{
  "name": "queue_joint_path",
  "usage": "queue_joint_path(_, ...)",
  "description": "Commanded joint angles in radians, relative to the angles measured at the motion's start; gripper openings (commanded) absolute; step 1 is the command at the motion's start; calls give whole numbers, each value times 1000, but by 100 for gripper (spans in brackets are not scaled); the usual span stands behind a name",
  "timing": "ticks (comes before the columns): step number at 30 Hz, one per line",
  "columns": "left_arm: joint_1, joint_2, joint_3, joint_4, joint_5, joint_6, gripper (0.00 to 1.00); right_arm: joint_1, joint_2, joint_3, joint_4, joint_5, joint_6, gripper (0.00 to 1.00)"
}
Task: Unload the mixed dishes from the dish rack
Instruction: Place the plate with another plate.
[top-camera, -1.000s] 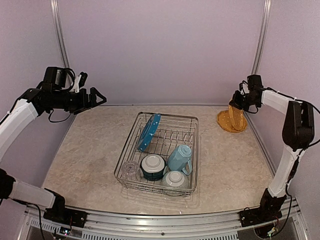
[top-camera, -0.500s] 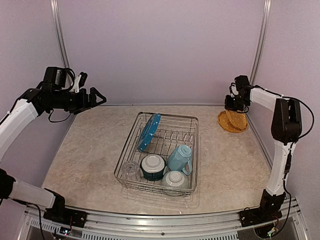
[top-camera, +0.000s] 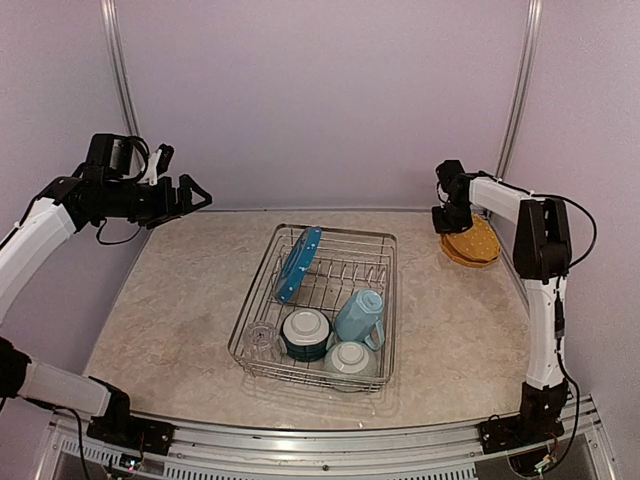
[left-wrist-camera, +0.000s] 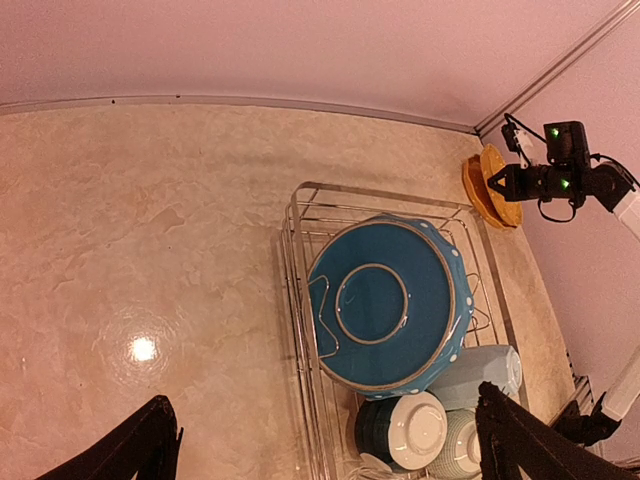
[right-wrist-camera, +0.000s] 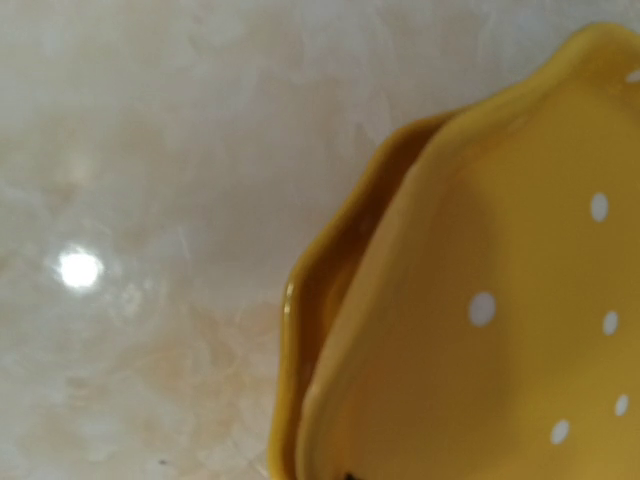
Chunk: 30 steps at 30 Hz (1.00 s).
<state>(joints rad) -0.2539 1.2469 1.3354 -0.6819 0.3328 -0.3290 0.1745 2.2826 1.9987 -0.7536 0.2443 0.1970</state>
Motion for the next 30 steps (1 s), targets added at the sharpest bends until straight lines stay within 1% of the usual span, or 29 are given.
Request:
queue_joint_path(1, 6, -4, 8, -11, 7, 1, 99, 4, 57, 86, -114, 96, -21, 0)
queue_joint_path(11, 7, -9, 8, -13, 1, 2, 99, 27, 144, 175, -181, 155, -36, 0)
queue_joint_path(13, 7, -7, 8, -13, 2, 2, 99, 29, 156, 188, -190, 160, -36, 2)
queue_joint_path(17, 7, -7, 8, -12, -2, 4, 99, 35, 151, 193, -194, 158, -34, 11)
queue_joint_path(21, 7, -5, 8, -12, 0, 4, 99, 39, 133, 191, -190, 127, -38, 27)
queue_joint_path(24, 7, -4, 8, -14, 2, 4, 99, 39, 121, 186, -187, 97, -35, 35)
queue_joint_path(28, 8, -6, 8, -15, -1, 5, 99, 40, 76, 158, -165, 41, -26, 44)
queue_joint_path(30, 7, -7, 8, -14, -2, 5, 99, 51, 43, 146, -156, 40, -25, 47)
